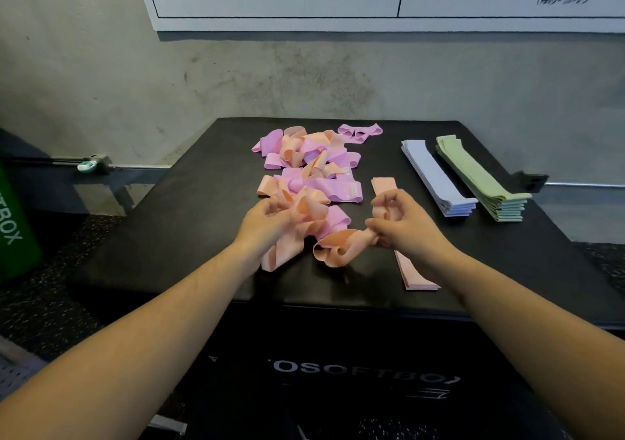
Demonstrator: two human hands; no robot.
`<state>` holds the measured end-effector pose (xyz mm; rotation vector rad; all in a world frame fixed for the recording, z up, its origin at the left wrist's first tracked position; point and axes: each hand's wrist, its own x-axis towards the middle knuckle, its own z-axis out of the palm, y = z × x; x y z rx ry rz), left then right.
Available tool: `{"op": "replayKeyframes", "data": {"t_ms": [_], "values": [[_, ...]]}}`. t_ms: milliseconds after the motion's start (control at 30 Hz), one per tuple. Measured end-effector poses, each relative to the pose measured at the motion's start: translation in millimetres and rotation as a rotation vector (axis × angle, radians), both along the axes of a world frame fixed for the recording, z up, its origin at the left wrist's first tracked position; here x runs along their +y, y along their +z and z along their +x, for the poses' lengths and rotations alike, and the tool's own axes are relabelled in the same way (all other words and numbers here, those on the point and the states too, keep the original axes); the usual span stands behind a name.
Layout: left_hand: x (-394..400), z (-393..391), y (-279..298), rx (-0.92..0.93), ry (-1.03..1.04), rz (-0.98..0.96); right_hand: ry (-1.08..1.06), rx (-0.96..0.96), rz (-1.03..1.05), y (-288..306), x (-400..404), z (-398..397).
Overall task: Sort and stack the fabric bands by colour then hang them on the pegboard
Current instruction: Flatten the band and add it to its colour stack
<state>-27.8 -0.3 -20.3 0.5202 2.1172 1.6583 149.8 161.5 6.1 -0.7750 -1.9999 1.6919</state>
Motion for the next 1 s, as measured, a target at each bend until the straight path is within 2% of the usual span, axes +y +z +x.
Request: {"op": "replayKeyframes", "data": {"t_ms": [67,100,133,200,300,400,533,633,733,867,1000], "values": [[-2,6,1,0.215,-0.014,-0.271,-0.007,0.041,-0.048,7,0,8],[-3,9,1,0.314,0.015,-0.359,-0.017,0.055,-0.060,12,-1,13],[-3,14,3,0.362,0.025,-0.358,-0.027,0.070,-0.070,16,-3,18],[-3,27,7,0.348,-0.014,-0.186,-0.026,0.121,-0.101,25,-8,27],[-6,61,27,0.232,-0.206,0.065,-0.009,0.174,-0.125,35,-17,41],[-4,93,42,0.240,-0.407,0.127,0.024,0.211,-0.132,45,-28,55],[-2,129,58,0.304,-0.544,0.088,0.112,0.255,-0.171,57,-42,75],[-4,149,72,0.354,-0.538,0.065,0.135,0.265,-0.187,67,-48,89],[-8,167,80,0.353,-0.510,0.124,0.152,0.230,-0.129,75,-52,105],[-14,183,82,0.240,-0.472,0.210,0.125,0.257,0.020,77,-57,122],[-20,195,83,0.139,-0.444,0.206,0.021,0.292,-0.018,74,-59,136]]}}
